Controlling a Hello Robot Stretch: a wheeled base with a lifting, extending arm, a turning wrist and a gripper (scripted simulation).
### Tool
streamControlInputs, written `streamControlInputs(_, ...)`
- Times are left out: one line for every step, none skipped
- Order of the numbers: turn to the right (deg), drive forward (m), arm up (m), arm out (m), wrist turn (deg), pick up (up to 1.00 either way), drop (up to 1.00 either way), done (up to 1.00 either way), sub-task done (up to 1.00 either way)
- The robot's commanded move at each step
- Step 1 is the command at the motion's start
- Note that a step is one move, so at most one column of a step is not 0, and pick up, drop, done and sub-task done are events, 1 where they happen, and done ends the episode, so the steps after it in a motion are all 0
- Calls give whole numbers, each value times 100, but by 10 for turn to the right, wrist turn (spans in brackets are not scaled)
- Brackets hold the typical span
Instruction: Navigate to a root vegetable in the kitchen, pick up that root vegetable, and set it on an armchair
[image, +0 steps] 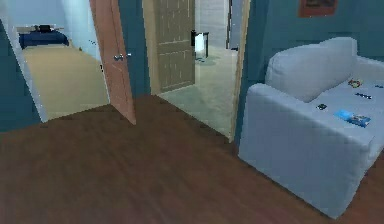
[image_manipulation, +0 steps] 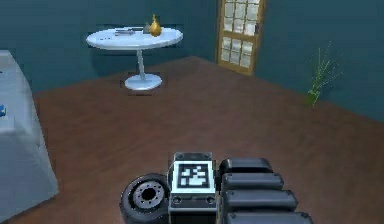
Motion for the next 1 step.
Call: streamControlInputs(0, 100, 0, 0, 0, 0, 0, 0, 0)
